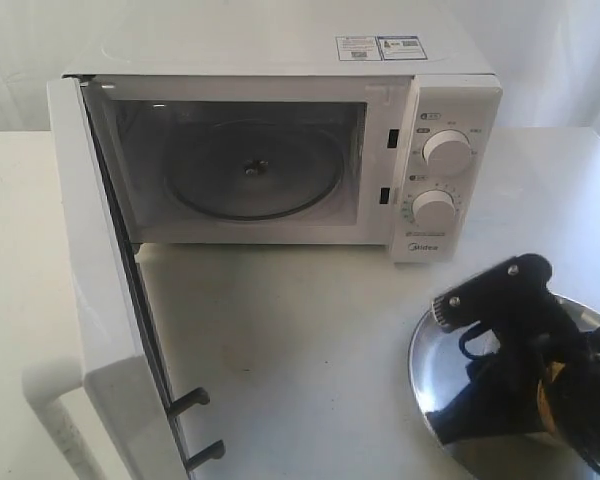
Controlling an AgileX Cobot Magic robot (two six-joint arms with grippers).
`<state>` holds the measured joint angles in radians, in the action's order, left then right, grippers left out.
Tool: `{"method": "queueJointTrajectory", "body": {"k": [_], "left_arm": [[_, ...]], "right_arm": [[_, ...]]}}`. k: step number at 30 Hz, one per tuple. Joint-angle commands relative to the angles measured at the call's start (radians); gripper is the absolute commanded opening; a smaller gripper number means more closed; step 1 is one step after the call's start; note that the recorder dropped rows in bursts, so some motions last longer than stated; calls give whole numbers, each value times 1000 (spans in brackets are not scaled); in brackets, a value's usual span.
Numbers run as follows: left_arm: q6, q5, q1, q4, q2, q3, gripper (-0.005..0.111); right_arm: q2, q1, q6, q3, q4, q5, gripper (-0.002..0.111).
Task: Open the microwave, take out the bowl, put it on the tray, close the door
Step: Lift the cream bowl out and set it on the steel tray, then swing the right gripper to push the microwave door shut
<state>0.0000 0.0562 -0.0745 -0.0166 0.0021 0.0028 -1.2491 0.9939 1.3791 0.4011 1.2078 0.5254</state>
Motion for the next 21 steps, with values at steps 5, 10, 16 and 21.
{"method": "queueJointTrajectory", "body": {"k": [5, 10, 16, 21], "left_arm": [[0, 5, 1, 8, -2, -3, 0], [0, 5, 1, 8, -2, -3, 0], [0, 5, 1, 8, -2, -3, 0], [0, 5, 1, 8, -2, -3, 0]], "right_arm": [[500, 113, 4, 135, 137, -556, 0], [337, 115, -79, 318, 141, -615, 0], [40, 197, -202, 602, 141, -534, 0], [-174, 285, -246, 789, 160, -280, 0]]}}
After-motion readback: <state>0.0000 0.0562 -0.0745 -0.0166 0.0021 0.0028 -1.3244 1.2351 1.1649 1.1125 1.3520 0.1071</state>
